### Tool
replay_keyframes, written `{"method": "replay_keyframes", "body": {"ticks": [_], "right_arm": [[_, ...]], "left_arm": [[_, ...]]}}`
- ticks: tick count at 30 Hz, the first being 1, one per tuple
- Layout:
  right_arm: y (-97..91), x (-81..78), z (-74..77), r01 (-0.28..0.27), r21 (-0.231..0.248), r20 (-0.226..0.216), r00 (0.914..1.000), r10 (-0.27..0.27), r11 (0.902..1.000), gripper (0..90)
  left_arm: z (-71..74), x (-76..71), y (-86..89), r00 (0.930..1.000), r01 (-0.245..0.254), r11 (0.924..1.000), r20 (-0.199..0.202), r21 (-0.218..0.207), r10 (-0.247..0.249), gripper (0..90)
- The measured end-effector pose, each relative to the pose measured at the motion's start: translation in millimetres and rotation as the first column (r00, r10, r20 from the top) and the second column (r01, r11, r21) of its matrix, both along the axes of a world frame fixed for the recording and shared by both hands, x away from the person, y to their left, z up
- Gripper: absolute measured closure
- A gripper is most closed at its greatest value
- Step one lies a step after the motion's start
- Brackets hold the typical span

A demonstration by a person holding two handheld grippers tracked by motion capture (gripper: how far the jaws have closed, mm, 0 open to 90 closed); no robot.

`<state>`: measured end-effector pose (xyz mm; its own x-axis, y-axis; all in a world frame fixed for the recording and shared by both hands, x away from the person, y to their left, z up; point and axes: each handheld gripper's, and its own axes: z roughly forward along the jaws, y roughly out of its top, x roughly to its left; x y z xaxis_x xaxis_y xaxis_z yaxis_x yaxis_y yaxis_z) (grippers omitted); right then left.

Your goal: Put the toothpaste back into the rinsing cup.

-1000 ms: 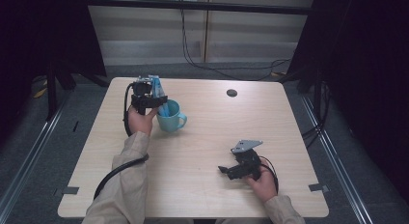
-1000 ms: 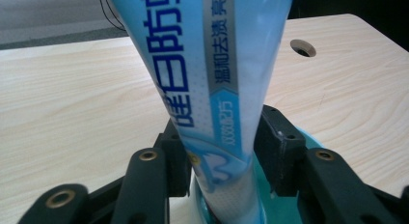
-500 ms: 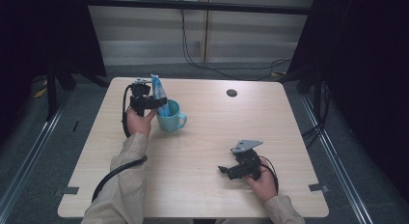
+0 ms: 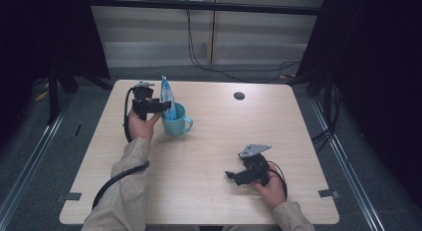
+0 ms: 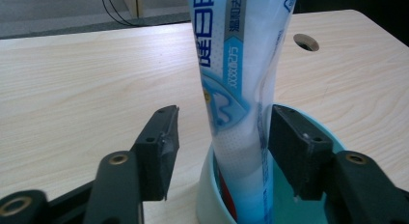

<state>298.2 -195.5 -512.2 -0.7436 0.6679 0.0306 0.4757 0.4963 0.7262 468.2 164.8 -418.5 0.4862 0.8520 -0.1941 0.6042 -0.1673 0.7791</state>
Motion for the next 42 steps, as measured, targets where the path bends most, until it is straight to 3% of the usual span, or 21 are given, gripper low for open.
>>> {"method": "replay_keyframes", "body": {"ticks": [20, 32, 37, 42], "right_arm": [[0.1, 0.0, 0.0, 0.001, 0.0, 0.0, 1.0, -0.001, 1.0, 13.2], [0.0, 0.0, 0.0, 0.0, 0.0, 0.0, 1.0, 0.0, 1.0, 13.2], [0.0, 0.0, 0.0, 0.001, 0.0, -0.001, 1.0, -0.001, 1.0, 13.2], [0.1, 0.0, 0.0, 0.001, 0.0, -0.001, 1.0, -0.001, 1.0, 13.2]], "left_arm": [[7.0, -5.8, 12.1, 0.9999, 0.013, 0.9997, -0.005, -0.019, -0.013, 24.2], [9.7, -11.0, 17.0, 0.9998, 0.017, 0.9985, 0.003, -0.053, -0.017, 19.8], [10.2, -14.8, 18.4, 0.9997, 0.026, 0.999, 0.006, -0.036, -0.026, 19.5], [9.8, -17.9, 21.0, 0.9994, 0.034, 0.9983, 0.012, -0.048, -0.033, 18.0]]}}
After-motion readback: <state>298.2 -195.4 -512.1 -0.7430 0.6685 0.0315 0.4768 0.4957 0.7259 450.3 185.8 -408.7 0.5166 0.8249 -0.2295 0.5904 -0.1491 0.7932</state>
